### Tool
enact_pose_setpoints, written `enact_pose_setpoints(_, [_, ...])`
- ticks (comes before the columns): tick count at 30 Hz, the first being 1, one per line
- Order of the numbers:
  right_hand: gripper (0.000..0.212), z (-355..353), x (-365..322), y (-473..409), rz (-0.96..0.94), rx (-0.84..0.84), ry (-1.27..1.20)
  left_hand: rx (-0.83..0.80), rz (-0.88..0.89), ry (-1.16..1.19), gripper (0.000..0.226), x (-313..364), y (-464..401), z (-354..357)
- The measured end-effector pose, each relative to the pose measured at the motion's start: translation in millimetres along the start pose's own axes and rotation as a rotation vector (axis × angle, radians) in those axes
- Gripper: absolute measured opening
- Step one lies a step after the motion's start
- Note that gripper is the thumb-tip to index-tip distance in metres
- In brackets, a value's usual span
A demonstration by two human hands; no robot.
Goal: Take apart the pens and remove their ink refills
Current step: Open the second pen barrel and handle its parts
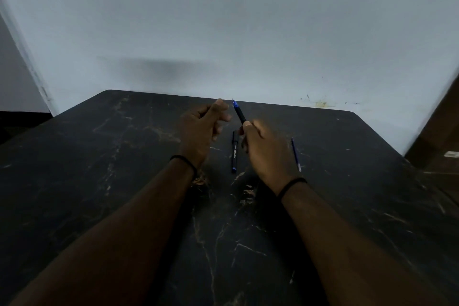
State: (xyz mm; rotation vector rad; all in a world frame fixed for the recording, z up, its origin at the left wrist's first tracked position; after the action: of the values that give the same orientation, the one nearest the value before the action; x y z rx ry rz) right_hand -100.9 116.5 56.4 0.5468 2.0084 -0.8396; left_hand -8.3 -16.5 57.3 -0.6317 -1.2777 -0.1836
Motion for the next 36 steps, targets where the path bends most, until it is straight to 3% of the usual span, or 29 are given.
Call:
enact_pose_setpoints(6, [0.032, 32.7, 16.8, 2.9, 0.21, -0.345, -0.49, -0.371, -0.149, 0.127, 0.033, -17.5, 2.6, 17.9])
enact_pose_setpoints(12, [0.034, 40.4, 12.1, 10.2, 0.406, -0.562, -0.914, -0.573, -0.189, 0.387, 0.03, -12.6, 5.9, 29.6])
enact_pose_setpoints(18, [0.031, 35.3, 11.2, 6.0, 0.328, -0.503, -0.794, -0.407, -0.11, 0.308, 0.024, -3.7, 6.4, 27.8])
enact_pose_setpoints(27, [0.015, 26.7, 15.8, -1.7, 0.159, -0.263, -0.579, -0.338, -0.108, 0.257, 0.017, -2.7, 7.3, 26.8])
enact_pose_setpoints(32, [0.035, 18.5, 15.2, -4.6, 0.133, -0.158, -0.414, -0.238, -0.125, 0.191, 0.017, -7.7, 1.3, 16.4])
enact_pose_setpoints(36, [0.023, 16.5, 14.0, -2.6, 0.144, -0.171, -0.387, -0.187, -0.153, 0.21, 0.021, -10.1, 0.5, 11.1])
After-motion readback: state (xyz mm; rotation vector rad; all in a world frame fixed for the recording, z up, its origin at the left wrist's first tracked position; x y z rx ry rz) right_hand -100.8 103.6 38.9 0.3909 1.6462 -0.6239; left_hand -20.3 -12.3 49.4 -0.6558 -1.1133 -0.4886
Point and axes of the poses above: each hand's wrist, its own y-axis away from the middle knuckle, its own z-axis out of the palm, x = y × z, the point moved 7 cm from there along -y, towards the middle knuckle, and after that the axes turned 2 degrees about -z, right-handed, at the moved point
